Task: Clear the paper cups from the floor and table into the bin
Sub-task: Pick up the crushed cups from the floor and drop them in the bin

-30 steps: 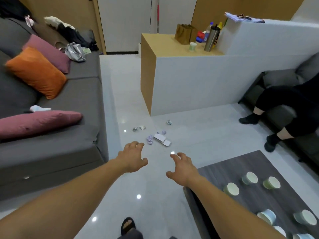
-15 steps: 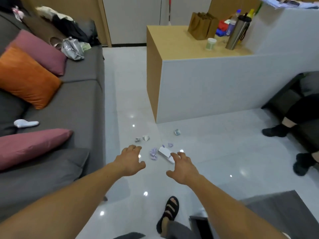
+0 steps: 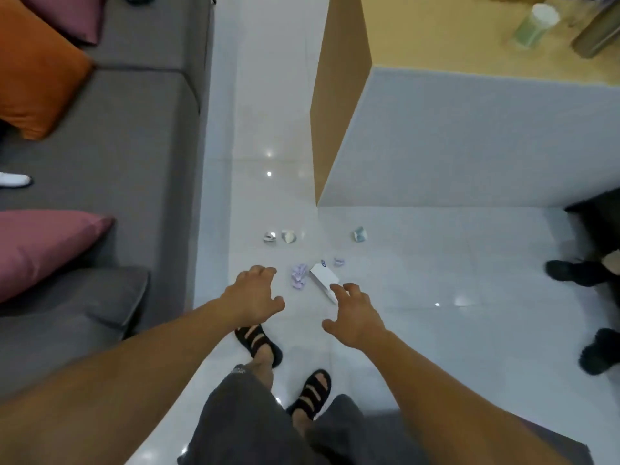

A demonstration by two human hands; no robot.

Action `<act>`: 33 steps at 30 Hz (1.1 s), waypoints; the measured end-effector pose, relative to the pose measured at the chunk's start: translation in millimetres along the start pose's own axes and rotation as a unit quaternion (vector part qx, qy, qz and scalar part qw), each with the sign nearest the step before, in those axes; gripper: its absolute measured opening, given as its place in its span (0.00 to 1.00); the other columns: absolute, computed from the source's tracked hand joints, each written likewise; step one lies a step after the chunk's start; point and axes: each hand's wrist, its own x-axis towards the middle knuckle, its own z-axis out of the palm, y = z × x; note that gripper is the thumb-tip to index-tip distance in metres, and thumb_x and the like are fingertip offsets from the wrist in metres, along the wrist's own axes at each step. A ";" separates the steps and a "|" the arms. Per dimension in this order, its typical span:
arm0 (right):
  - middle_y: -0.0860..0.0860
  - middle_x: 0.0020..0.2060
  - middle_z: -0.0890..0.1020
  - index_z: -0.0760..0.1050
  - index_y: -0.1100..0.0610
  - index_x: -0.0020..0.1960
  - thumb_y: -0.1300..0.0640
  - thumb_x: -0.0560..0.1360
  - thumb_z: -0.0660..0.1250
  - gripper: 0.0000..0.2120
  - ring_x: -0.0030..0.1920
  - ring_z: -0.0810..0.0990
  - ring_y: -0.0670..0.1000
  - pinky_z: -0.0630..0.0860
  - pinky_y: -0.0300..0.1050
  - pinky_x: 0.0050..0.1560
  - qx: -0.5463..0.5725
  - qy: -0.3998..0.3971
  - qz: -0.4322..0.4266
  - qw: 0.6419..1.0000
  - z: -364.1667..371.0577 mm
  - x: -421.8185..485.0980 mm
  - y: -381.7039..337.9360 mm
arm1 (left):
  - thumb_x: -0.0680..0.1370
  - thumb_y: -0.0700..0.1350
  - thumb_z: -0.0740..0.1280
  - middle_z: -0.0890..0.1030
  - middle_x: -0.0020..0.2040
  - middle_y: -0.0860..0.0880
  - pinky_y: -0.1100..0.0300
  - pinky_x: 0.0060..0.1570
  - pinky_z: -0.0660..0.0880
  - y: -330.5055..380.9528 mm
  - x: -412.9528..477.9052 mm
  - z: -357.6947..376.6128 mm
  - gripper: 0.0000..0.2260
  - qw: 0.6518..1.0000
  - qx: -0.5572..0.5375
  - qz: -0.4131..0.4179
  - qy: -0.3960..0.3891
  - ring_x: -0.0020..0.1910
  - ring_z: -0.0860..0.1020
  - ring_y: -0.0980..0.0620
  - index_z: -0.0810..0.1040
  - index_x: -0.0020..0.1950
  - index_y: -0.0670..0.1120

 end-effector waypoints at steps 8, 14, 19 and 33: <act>0.52 0.75 0.57 0.54 0.50 0.78 0.47 0.75 0.66 0.36 0.72 0.59 0.57 0.70 0.53 0.63 0.000 -0.064 0.026 0.998 61.7 158.8 30.3 | 0.78 0.55 0.61 0.59 0.75 0.45 0.50 0.66 0.64 -55.7 161.3 52.4 0.31 0.995 -0.049 -0.056 -0.060 0.72 0.60 0.43 0.55 0.77 0.47; 0.52 0.75 0.58 0.55 0.49 0.77 0.47 0.74 0.67 0.37 0.71 0.61 0.57 0.71 0.52 0.60 -0.041 -0.073 -0.016 0.996 156.5 328.4 68.2 | 0.78 0.53 0.62 0.59 0.75 0.45 0.51 0.67 0.63 -96.7 301.4 149.5 0.30 0.990 -0.095 -0.080 -0.060 0.72 0.60 0.45 0.56 0.77 0.47; 0.53 0.73 0.60 0.59 0.49 0.75 0.48 0.73 0.69 0.34 0.69 0.63 0.58 0.70 0.52 0.60 -0.045 -0.037 -0.065 0.996 239.4 464.0 103.2 | 0.78 0.55 0.62 0.59 0.75 0.47 0.52 0.66 0.63 -137.8 412.4 244.2 0.31 0.988 -0.100 -0.099 -0.061 0.72 0.61 0.46 0.55 0.77 0.49; 0.56 0.65 0.68 0.66 0.54 0.71 0.57 0.73 0.66 0.26 0.63 0.65 0.59 0.72 0.49 0.56 -0.090 0.013 -0.100 0.991 354.8 570.7 124.2 | 0.76 0.54 0.65 0.63 0.72 0.48 0.51 0.63 0.66 -198.7 478.7 360.0 0.32 0.985 -0.121 -0.113 -0.047 0.69 0.64 0.46 0.56 0.76 0.50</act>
